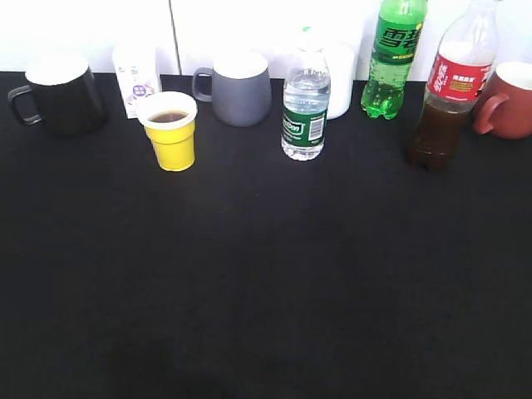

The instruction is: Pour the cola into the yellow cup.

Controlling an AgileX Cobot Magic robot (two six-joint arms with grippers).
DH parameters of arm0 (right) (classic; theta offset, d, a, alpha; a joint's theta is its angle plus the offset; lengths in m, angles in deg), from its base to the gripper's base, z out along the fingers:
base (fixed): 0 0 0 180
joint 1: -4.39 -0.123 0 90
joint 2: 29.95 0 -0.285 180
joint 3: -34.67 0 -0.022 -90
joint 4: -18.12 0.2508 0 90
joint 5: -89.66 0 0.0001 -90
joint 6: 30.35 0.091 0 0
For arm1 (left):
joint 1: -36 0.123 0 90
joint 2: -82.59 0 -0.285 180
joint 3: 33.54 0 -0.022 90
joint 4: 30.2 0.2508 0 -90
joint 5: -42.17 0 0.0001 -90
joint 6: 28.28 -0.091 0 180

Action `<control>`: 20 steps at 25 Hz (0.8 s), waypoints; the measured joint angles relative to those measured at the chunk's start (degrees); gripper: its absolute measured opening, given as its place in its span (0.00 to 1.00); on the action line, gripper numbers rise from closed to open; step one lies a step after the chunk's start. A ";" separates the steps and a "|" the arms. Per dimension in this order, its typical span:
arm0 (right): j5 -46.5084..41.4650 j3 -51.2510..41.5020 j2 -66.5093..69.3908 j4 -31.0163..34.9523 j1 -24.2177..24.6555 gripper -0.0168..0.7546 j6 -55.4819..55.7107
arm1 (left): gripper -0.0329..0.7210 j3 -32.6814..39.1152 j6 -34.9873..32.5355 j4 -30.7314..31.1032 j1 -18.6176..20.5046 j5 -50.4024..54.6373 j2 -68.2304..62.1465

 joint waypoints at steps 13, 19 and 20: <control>0.04 0.00 0.00 0.00 0.52 0.79 0.00 | 0.62 0.06 0.00 0.00 0.00 0.00 0.00; 0.04 0.00 0.00 0.00 0.52 0.79 0.00 | 0.62 0.06 0.00 0.00 0.00 0.00 0.00; 0.04 0.00 0.00 0.00 0.52 0.79 0.00 | 0.62 0.06 0.00 0.00 0.00 0.00 0.00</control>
